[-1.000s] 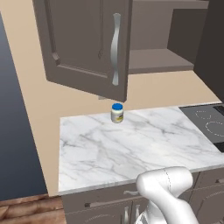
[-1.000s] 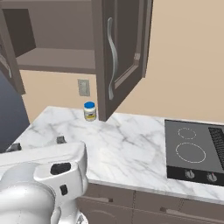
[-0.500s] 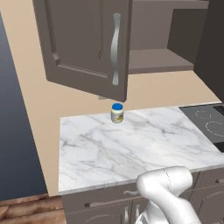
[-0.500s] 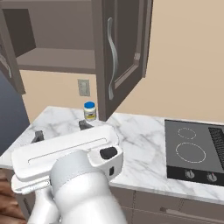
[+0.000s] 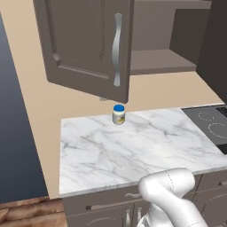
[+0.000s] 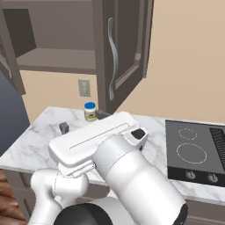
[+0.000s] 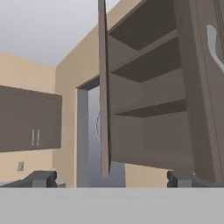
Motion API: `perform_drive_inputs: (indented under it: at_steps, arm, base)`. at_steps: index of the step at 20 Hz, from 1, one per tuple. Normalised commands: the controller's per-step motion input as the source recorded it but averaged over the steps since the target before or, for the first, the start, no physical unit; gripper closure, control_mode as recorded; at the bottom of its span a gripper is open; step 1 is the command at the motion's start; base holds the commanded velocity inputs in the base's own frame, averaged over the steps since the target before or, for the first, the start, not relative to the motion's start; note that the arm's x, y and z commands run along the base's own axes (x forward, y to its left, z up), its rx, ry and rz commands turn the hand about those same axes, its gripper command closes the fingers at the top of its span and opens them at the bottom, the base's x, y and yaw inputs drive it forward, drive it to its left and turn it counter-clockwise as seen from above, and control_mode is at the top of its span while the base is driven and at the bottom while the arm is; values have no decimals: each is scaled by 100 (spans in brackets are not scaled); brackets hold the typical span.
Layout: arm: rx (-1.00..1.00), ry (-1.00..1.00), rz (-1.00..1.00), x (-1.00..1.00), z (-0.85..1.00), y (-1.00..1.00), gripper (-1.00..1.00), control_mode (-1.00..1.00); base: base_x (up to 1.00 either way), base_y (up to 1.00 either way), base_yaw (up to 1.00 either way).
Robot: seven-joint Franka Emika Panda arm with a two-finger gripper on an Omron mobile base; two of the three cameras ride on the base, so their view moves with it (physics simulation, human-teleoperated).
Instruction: Close all open cabinet doors.
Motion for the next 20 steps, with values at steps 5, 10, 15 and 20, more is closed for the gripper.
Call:
perform_drive_inputs:
  at_steps: [5, 10, 15, 20]
  arm:
    - [6, -3, 13, 54, -8, -12, -100, -100]
    - [3, -3, 8, 51, -12, -4, -100, -100]
    - [0, -2, 1, 38, -15, -11, -100, -100]
    - [0, 0, 0, 19, -10, -31, -100, -100]
  base:
    - [0, 0, 0]
    - [0, 0, 0]
    - [0, 0, 0]
    - [0, 0, 0]
